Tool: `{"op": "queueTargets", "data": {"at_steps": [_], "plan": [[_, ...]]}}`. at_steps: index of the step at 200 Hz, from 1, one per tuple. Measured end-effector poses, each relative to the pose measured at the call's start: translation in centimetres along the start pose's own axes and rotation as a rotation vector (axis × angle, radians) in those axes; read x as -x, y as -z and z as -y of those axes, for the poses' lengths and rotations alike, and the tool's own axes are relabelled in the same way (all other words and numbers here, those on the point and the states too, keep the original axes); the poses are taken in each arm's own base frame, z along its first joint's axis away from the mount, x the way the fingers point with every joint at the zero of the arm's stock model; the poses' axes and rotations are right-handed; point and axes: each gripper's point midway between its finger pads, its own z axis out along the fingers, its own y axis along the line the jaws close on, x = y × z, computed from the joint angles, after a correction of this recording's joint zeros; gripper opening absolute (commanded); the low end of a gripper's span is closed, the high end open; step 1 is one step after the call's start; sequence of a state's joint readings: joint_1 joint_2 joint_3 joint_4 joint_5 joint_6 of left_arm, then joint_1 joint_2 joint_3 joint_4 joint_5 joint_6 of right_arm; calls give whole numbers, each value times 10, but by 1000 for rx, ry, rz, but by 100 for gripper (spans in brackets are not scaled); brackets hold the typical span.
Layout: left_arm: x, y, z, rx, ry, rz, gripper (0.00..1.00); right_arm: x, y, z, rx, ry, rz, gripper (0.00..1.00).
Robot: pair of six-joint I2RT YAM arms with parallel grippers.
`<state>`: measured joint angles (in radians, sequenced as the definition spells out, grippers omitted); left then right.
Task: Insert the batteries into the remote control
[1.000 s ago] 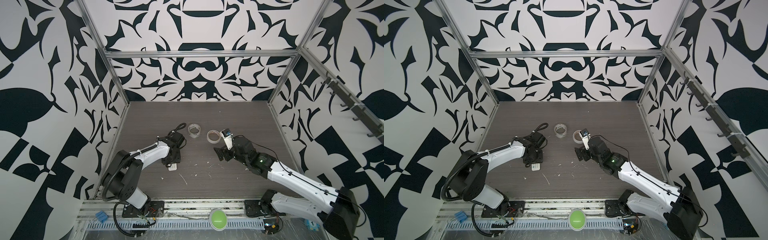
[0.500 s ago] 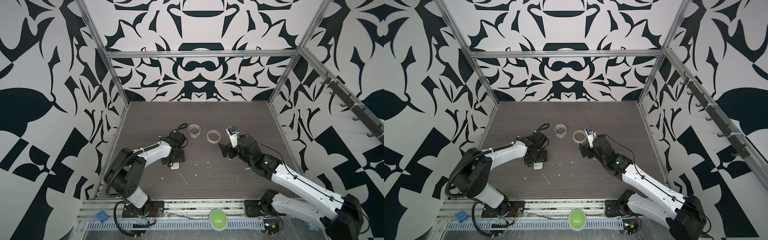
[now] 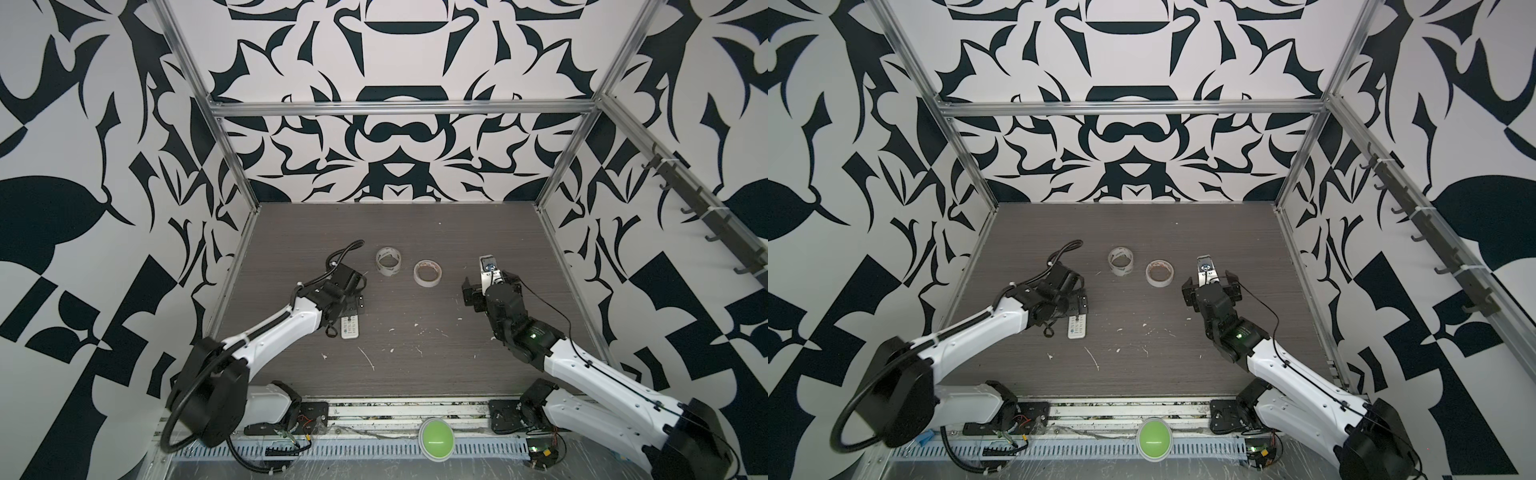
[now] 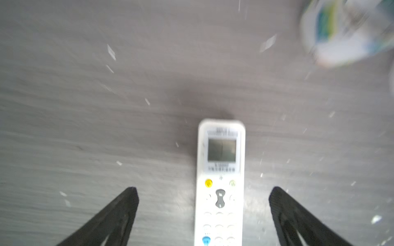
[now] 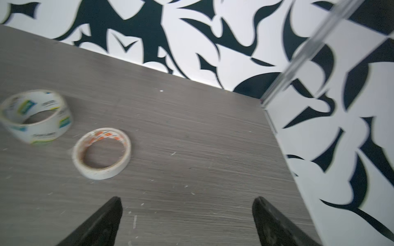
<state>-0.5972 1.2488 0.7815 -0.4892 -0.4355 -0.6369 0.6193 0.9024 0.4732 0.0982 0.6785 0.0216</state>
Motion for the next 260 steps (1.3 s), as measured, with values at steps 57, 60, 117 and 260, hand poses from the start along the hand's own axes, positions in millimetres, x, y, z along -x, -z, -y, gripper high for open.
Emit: {"op": "queueTargets", "data": {"at_steps": [57,60,117,260], "plan": [[54,29,-100,276,119,443,99,-46,-31,34,-168,57,-29,99],[52,28,-104,285,120,453,99,-48,-33,36,-174,56,-32,99],[48,-7,-144,325,49,560,99,-71,-54,48,-224,4,-21,99],[81,-66,-173,203,103,672,99,-93,-97,84,-265,-167,23,99]]}}
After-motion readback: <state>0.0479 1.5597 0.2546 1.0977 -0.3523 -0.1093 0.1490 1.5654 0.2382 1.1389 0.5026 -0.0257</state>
